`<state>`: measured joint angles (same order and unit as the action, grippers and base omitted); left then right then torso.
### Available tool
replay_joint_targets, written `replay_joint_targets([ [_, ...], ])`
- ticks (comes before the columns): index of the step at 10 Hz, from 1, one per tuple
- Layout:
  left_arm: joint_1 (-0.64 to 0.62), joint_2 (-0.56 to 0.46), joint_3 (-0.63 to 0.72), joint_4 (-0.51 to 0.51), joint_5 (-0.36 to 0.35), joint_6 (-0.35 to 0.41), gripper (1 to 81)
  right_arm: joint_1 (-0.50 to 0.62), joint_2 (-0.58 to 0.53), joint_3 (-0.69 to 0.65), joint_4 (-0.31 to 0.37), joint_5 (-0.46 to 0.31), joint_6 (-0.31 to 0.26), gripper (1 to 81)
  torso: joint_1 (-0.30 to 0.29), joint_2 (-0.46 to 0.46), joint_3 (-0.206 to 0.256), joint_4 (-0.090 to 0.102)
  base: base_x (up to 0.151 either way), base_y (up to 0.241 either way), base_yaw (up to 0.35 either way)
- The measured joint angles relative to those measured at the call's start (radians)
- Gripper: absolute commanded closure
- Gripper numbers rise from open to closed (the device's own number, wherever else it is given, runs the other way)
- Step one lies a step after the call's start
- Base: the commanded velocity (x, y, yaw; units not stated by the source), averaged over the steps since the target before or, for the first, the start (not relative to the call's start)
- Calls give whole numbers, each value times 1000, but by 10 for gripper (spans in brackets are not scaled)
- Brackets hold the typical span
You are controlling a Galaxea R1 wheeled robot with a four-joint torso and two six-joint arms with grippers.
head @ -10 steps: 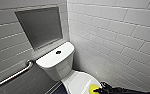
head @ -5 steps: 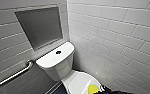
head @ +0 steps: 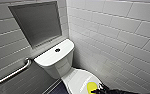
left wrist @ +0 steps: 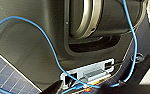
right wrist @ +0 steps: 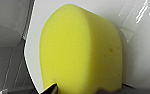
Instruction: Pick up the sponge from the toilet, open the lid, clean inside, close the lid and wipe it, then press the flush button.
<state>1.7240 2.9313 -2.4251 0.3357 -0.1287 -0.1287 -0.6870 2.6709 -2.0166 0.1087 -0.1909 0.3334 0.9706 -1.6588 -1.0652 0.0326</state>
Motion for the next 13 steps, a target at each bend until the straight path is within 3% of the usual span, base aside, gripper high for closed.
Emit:
replay_joint_targets([
  [6, 1, 0, 0, 0, -1, 0, 10, -60, 35, 14, -1, 189, -11, 10, 0, 0, -3, 0, 0, 0, 0],
  [7, 0, -1, 0, 0, -1, 0, 10, -78, 34, 20, -8, 220, -8, 811, 0, 0, -3, 0, 0, 0, 0],
  [9, 0, 0, 0, 0, -2, 0, 10, -119, 7, 59, -5, 292, 0, 811, 0, 0, -3, 0, 0, 0, 0],
  [13, -2, 8, 0, 0, -4, 0, 10, -112, -150, 262, -5, 246, 13, 811, 0, 0, -3, 0, 0, 0, 0],
])
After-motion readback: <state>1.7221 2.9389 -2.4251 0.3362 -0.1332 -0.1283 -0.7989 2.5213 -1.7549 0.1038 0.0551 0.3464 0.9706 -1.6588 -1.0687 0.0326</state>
